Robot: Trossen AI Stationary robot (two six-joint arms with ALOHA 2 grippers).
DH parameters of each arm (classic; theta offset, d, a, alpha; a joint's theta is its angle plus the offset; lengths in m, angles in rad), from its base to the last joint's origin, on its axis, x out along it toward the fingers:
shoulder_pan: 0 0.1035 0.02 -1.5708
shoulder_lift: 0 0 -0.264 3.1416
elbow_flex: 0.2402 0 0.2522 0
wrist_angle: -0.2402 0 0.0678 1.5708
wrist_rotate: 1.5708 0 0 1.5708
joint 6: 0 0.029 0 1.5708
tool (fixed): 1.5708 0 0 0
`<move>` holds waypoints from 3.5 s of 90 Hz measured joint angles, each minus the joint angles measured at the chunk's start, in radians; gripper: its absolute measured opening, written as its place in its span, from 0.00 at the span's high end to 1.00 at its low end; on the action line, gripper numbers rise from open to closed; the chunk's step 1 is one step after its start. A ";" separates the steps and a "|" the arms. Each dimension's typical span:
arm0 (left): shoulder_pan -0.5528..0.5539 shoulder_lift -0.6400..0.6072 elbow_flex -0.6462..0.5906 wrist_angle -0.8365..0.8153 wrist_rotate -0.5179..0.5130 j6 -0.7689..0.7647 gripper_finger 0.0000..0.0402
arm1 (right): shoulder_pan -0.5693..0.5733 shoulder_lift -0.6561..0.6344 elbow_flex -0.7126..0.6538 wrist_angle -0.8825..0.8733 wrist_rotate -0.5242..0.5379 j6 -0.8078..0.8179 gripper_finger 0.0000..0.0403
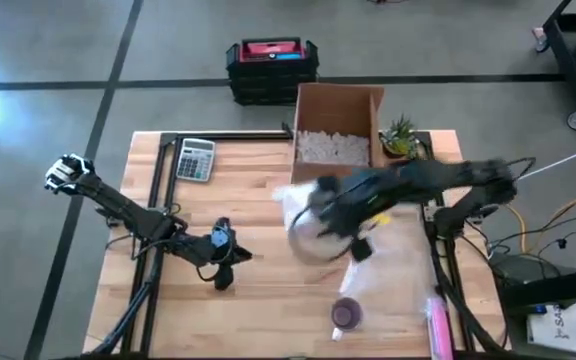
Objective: Wrap mug
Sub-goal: Put the wrapped orange patterned mug into the cardboard box, then prepare the transparent bubble wrap
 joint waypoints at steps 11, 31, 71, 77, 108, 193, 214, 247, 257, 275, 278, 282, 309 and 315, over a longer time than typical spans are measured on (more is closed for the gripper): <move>0.000 0.003 -0.001 0.003 -0.003 0.000 0.94 | -0.080 -0.068 0.005 0.029 0.152 -0.020 0.89; 0.001 0.007 -0.001 0.007 -0.004 -0.002 0.95 | -0.399 -0.089 0.010 0.042 0.303 0.016 0.89; 0.002 0.007 -0.001 0.008 -0.005 -0.011 0.95 | -0.729 0.238 0.005 -0.235 0.052 0.064 0.89; 0.002 0.007 -0.001 0.007 -0.005 -0.011 0.95 | -0.729 0.285 0.005 -0.277 0.019 0.047 0.89; 0.002 0.007 -0.003 0.007 -0.005 -0.011 0.95 | -0.721 0.441 -0.017 -0.322 -0.038 0.008 0.89; 0.002 0.007 -0.003 0.007 -0.004 -0.008 0.95 | -0.667 0.180 0.166 -0.511 -0.042 0.158 0.23; 0.002 0.007 -0.003 0.007 -0.002 -0.010 0.95 | -0.488 -0.038 0.041 -0.510 -0.135 0.298 0.27; 0.002 0.007 -0.003 0.008 0.000 -0.011 0.95 | 0.084 -0.300 -0.413 -0.383 0.020 0.672 0.37; 0.002 0.007 -0.003 0.008 0.000 -0.011 0.95 | 0.230 -0.313 -0.560 -0.356 0.092 0.782 0.40; 0.002 0.007 -0.003 0.008 0.000 -0.012 0.95 | 0.356 -0.274 -0.820 -0.238 0.149 0.866 0.45; 0.002 0.007 -0.003 0.008 0.000 -0.011 0.95 | 0.361 -0.263 -0.859 -0.205 0.147 0.871 0.46; 0.002 0.007 -0.003 0.008 0.000 -0.012 0.95 | 0.362 -0.251 -0.908 -0.168 0.148 0.873 0.47; 0.002 0.007 -0.003 0.016 -0.001 -0.012 0.95 | 0.330 -0.094 -1.053 0.065 0.155 0.757 0.58; 0.002 0.007 -0.003 0.017 -0.010 -0.012 0.95 | 0.309 -0.044 -1.047 0.096 0.152 0.709 0.65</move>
